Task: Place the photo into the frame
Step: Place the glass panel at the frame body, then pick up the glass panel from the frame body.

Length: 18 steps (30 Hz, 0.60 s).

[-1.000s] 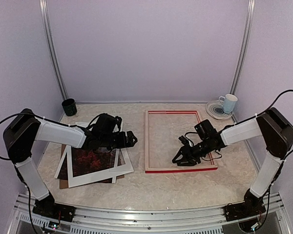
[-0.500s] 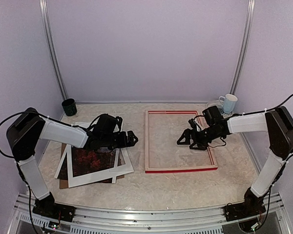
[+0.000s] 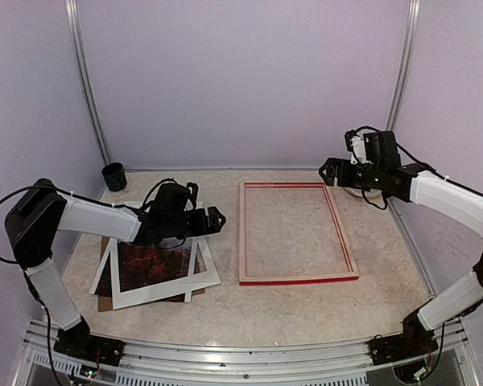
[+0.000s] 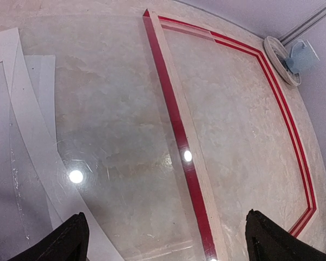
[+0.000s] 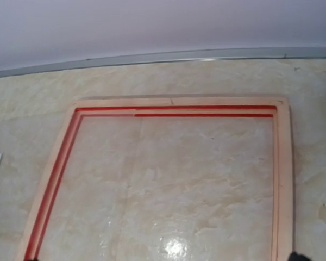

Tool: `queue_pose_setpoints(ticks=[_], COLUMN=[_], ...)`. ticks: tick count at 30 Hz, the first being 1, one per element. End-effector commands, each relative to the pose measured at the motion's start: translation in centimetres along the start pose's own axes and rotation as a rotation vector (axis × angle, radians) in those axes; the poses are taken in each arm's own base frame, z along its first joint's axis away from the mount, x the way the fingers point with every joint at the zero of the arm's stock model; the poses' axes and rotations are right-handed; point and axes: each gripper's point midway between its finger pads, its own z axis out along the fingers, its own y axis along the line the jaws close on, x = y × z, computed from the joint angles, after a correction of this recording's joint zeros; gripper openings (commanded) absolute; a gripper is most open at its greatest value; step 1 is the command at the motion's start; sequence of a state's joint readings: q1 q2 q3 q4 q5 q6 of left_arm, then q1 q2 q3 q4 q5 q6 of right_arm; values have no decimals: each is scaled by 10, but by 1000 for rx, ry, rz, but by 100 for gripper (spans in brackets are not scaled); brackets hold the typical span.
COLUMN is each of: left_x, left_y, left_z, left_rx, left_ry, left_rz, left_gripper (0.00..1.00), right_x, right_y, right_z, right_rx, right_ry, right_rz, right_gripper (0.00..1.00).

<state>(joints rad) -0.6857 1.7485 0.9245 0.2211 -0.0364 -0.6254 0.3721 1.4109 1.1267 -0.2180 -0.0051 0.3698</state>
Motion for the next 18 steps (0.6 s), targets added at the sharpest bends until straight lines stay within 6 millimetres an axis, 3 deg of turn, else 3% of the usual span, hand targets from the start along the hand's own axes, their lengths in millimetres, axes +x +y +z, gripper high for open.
queue_pose_setpoints(ticks=[1,6,13,18], left_x=[-28,-34,-25,-16], left_y=[-7,3,18,23], left_z=[-10,-10,-1,7], left_rx=[16,-24,-57,-62], left_ry=[-88,-100,-80,-58], left_rz=[13,11,9,24], left_gripper=[99,99,99,99], right_x=[-6,-8,50,78], right_y=[8,21,45,55], right_z=[3,12,58,80], right_rx=[-86,-145,-329,-415], right_ry=[-25,2,254,365], right_rz=[29,-5,49,86], right_gripper=[99,99,99,99])
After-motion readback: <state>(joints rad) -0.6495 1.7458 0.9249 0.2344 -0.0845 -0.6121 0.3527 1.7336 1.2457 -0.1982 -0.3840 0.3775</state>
